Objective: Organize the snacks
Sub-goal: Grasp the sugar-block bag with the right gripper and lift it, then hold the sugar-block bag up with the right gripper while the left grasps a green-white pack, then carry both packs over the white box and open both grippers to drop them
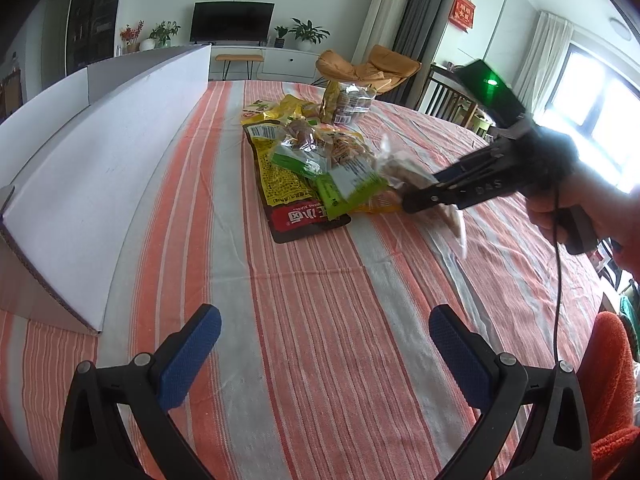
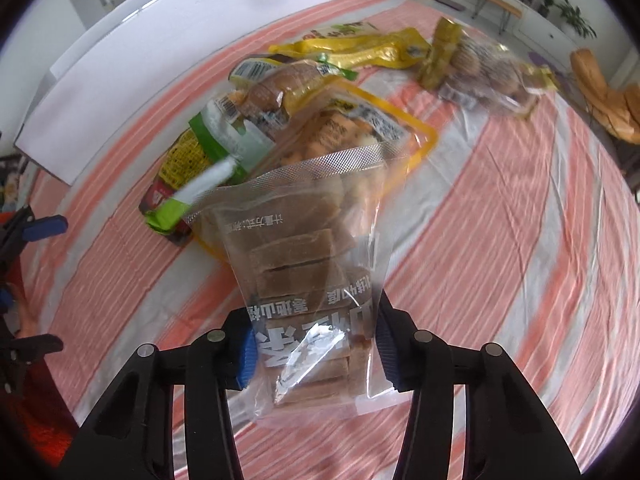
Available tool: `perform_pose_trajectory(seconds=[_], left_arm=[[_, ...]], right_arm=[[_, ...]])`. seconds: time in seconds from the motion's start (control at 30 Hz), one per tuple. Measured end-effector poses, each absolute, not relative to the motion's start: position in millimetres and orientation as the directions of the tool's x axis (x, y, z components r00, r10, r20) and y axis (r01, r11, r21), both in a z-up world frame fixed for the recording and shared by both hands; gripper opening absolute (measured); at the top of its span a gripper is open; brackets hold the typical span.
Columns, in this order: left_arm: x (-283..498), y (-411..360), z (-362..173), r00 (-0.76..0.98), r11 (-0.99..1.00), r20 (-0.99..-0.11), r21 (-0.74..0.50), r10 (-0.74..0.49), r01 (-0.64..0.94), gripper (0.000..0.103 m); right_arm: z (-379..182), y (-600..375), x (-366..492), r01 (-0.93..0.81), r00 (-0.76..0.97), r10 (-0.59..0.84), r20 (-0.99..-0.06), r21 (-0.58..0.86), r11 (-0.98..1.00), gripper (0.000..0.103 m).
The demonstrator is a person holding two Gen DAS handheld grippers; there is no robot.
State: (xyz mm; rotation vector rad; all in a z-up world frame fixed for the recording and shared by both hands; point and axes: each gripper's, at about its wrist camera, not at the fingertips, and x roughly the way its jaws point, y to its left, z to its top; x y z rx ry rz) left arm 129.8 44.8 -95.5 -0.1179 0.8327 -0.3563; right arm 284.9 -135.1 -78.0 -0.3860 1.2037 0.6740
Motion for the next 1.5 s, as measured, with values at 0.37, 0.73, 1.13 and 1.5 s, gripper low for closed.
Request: perform_pose_trajectory(seconds=[0.37,0.73,1.13,1.5], left_arm=[[187,43,-72,0.566,0.921,-0.730,-0.345,-0.383,0.179,0.103],[257,-53,-105,0.497,0.998,-0.868,0.019,-0.013,0.059,0.076],[186,48,-59,0.569,0.917,-0.736,-0.388,-0.366,0.088,0.049],[194,236,36,0.723,0.946,-0.687,-0.278,-0.072,-0.169,0.049]], right_arm=[[-59,-229,236,-0.431,0.262,0.445,-0.856,0.308,0.848,0.051],[-53,-276,202,-0.322,0.327,0.505,-0.799,0.408,0.854,0.051],[-37,-278,186,-0.323,0.344,0.558,-0.756,0.463,0.826,0.051],[18,-116,253,-0.468,0.255,0.737,-0.627,0.586,0.661,0.051]])
